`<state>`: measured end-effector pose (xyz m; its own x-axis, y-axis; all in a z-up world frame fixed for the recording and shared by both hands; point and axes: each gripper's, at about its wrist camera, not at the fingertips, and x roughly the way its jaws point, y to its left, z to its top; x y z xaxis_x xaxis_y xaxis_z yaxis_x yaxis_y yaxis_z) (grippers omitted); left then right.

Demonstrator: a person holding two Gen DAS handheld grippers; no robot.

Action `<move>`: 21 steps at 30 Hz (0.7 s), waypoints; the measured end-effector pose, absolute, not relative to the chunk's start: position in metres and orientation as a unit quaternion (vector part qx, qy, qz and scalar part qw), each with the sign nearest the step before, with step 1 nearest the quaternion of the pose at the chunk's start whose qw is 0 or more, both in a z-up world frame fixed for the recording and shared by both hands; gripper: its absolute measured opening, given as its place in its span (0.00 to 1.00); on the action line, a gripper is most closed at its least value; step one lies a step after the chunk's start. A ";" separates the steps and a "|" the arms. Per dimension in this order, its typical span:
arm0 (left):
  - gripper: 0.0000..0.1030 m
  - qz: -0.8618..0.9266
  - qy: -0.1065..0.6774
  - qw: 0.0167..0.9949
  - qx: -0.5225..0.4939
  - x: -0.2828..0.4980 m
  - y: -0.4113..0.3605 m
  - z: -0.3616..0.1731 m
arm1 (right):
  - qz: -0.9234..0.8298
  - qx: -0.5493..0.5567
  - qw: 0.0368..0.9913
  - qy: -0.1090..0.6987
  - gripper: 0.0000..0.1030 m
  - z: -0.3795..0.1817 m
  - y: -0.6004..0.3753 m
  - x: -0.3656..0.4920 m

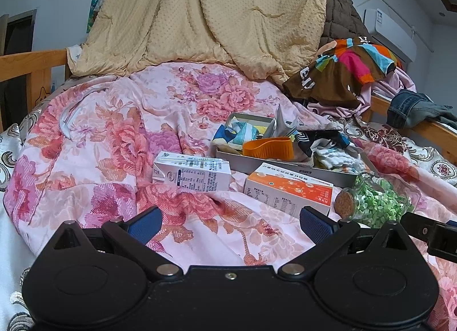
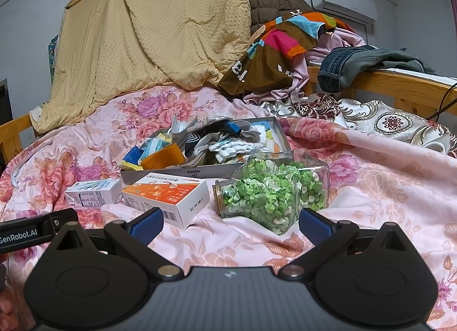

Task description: Organize soft objects

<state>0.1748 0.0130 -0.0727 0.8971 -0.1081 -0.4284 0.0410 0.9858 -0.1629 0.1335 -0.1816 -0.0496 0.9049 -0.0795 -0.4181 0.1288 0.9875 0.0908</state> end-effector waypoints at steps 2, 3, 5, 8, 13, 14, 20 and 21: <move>0.99 -0.037 0.224 0.971 -0.073 0.175 0.013 -0.073 | -0.054 0.058 0.974 0.211 1.00 -0.050 -0.182 0.133; 0.99 -0.036 0.224 0.971 -0.072 0.175 0.014 -0.073 | -0.054 0.058 0.974 0.211 1.00 -0.049 -0.182 0.133; 0.99 -0.035 0.224 0.971 -0.071 0.175 0.015 -0.074 | -0.054 0.059 0.974 0.211 1.00 -0.050 -0.182 0.134; 0.99 -0.035 0.224 0.971 -0.070 0.175 0.015 -0.074 | -0.054 0.058 0.974 0.211 1.00 -0.050 -0.182 0.134; 0.99 -0.032 0.227 0.971 -0.069 0.176 0.016 -0.074 | -0.054 0.061 0.973 0.214 1.00 -0.051 -0.183 0.134; 0.99 -0.032 0.227 0.971 -0.069 0.177 0.016 -0.074 | -0.054 0.062 0.973 0.214 1.00 -0.052 -0.182 0.134; 0.99 -0.031 0.228 0.971 -0.069 0.177 0.016 -0.074 | -0.054 0.061 0.973 0.215 1.00 -0.052 -0.184 0.134; 0.99 -0.031 0.228 0.971 -0.069 0.177 0.016 -0.074 | -0.054 0.061 0.973 0.215 1.00 -0.052 -0.183 0.134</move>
